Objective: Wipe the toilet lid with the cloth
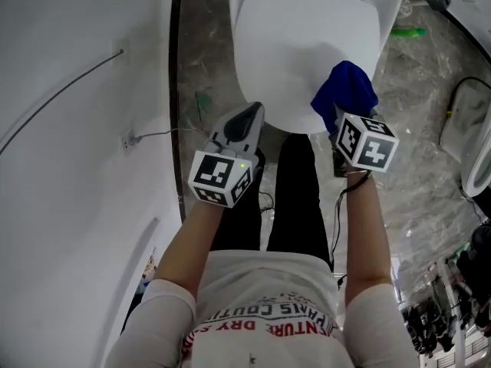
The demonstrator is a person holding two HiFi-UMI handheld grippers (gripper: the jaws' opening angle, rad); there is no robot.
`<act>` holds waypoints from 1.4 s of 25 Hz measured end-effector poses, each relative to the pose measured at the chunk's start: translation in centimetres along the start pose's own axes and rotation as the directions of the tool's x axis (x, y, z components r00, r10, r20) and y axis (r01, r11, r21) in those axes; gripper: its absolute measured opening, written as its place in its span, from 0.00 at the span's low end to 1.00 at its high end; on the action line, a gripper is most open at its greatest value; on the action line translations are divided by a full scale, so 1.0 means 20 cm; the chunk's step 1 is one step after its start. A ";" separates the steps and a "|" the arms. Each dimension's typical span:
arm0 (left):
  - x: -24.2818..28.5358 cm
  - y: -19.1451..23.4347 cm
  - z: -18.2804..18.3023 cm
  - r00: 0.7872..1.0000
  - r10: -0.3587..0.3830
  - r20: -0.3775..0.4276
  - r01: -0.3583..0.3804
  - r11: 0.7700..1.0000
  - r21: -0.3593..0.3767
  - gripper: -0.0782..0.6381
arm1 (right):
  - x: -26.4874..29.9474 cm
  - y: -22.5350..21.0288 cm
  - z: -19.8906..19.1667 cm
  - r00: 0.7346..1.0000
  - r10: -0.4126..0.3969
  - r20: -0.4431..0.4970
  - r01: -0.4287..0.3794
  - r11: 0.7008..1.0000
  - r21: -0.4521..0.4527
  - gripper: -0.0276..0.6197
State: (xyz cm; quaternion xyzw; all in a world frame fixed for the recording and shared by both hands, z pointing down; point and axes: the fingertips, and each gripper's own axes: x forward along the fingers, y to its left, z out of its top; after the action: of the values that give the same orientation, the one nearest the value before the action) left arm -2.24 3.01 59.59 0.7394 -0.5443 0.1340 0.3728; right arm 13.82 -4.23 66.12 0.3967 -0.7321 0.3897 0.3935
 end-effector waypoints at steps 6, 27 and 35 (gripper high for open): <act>-0.37 0.35 -0.14 0.998 0.056 0.015 -0.055 0.998 -0.032 0.12 | 0.20 0.68 -0.16 0.990 0.131 -0.050 -0.135 0.988 -0.075 0.19; -0.48 0.64 -0.30 0.997 0.071 0.036 -0.067 0.993 -0.095 0.12 | 0.59 1.03 -0.39 0.980 0.144 -0.134 -0.164 0.975 -0.150 0.19; -0.35 0.39 -0.23 0.998 0.023 0.054 -0.021 0.999 -0.044 0.12 | 0.43 0.77 -0.48 0.982 0.144 -0.121 -0.158 0.981 -0.116 0.19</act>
State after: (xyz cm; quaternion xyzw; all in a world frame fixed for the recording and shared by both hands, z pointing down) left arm -11.01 10.20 61.64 0.7285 -0.5650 0.1060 0.3725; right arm -0.41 7.81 73.48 0.2920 -0.7598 0.3936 0.4272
